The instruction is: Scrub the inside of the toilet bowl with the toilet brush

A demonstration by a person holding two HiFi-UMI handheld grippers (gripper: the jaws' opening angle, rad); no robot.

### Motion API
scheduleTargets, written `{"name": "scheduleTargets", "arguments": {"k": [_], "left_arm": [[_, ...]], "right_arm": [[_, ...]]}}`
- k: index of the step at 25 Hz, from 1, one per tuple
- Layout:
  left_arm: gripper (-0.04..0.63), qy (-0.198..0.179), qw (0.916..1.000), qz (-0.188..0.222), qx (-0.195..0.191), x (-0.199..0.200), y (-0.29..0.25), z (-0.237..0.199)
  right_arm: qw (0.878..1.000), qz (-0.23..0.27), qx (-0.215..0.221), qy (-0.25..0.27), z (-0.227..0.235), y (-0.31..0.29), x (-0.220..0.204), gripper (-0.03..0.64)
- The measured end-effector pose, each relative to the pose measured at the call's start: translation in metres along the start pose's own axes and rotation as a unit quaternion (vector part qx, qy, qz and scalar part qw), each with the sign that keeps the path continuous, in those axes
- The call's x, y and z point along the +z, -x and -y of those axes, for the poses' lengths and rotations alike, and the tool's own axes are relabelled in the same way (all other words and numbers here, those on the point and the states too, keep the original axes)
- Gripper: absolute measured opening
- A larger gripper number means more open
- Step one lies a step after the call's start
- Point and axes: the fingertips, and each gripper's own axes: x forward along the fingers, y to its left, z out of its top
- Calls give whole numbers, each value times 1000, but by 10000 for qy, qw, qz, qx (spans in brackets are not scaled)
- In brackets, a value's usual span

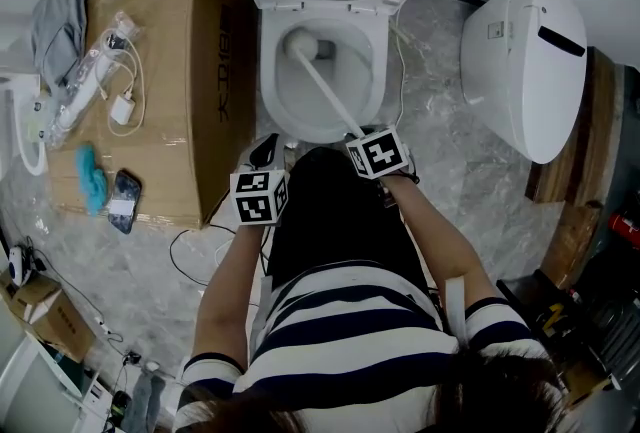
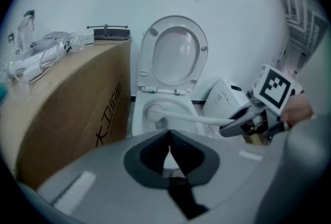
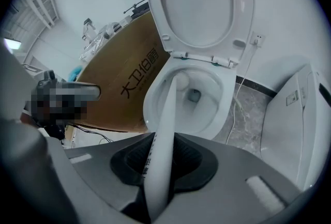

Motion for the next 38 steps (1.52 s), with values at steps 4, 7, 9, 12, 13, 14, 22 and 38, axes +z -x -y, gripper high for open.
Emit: {"name": "scheduleTargets", "arguments": {"k": [4,7,9,12,13,14,22,38], "left_arm": [[0,10,10000,22,-52,1,0,1],[0,60,10000,-1,-49,1,-2,-1],[0,78,9999,25,-85,3,-2,-1],[0,61,9998,89,-158,6,-3,0],[0,35,9998,96,-175,8,-4,1],[0,-2,9998,93,-185,9,-5,2],[0,-228,9993,42,-288,15,-12,10],[0,-545,9967,-74,-602,18,-22,36]], "right_arm": [[9992,-80,-151,375,11,3,9,84],[9979,-127,-269,579,19,5,14,84],[9974,-150,-320,630,24,6,16,84],[9973,-144,-368,615,29,8,18,84],[9973,-148,-394,606,32,9,18,84],[9972,-152,-421,603,34,10,17,84],[9954,-186,-728,597,54,25,14,84],[9894,-771,-1196,279,76,58,-24,84]]}}
